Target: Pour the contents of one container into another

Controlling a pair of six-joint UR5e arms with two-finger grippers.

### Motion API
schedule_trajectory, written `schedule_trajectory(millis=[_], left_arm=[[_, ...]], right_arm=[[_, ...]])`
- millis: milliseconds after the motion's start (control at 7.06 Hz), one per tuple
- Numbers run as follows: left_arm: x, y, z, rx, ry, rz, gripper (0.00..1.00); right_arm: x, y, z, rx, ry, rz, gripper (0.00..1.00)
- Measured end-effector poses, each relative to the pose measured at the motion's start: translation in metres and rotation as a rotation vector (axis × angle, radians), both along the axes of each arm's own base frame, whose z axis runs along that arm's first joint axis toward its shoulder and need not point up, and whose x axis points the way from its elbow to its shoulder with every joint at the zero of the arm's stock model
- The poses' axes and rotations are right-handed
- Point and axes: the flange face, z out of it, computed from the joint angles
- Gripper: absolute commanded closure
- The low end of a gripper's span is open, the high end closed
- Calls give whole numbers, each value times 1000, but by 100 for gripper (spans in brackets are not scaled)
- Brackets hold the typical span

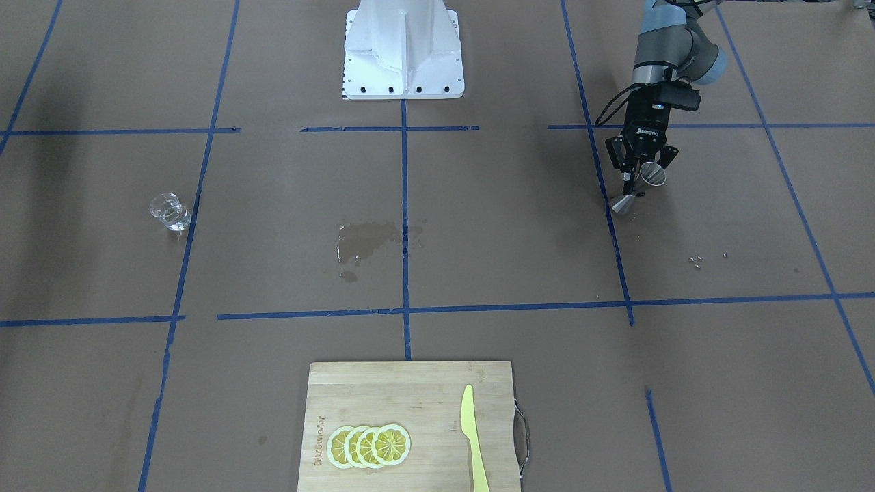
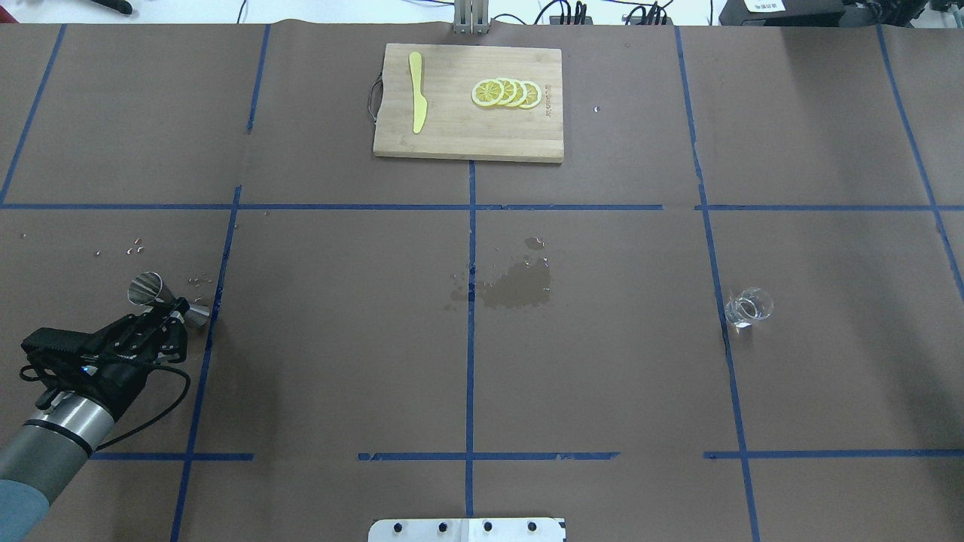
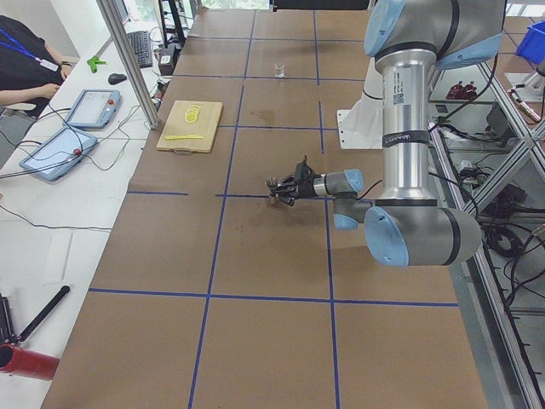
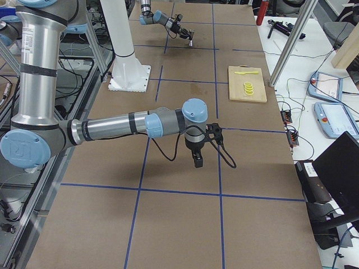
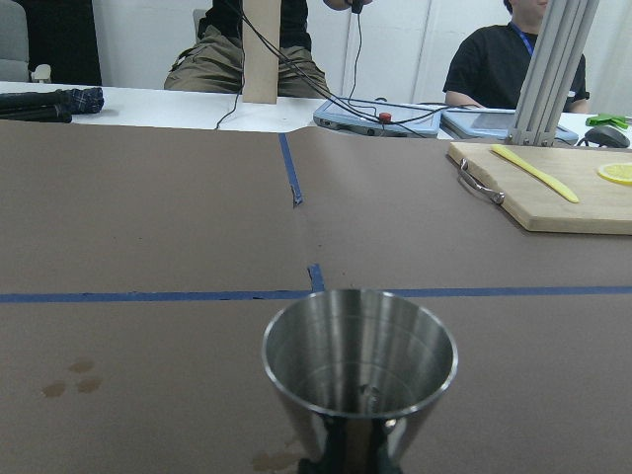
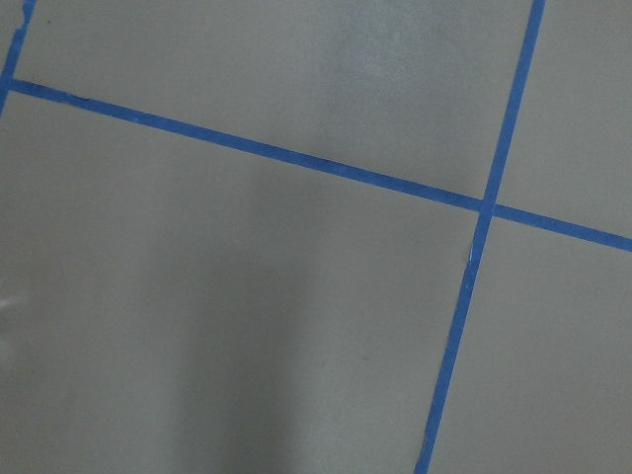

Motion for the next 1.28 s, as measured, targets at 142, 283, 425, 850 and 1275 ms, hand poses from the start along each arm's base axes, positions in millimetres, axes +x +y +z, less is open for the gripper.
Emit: schedule_trajectory(millis=[142, 283, 425, 850, 1275], left_arm=[[-2, 0, -3, 30, -22, 11, 100], [-7, 1, -9, 73, -32, 25, 100], [-13, 3, -15, 129, -39, 39, 100], [-18, 7, -35, 356, -148, 224, 100], [-17, -40, -76, 648, -233, 463, 100]], right_arm=[[0, 0, 0, 0, 0, 0, 0], [0, 0, 0, 0, 0, 0, 0], [0, -1, 0, 0, 0, 0, 0], [0, -1, 1, -1, 0, -1, 0], [-1, -2, -1, 1, 0, -1, 0]])
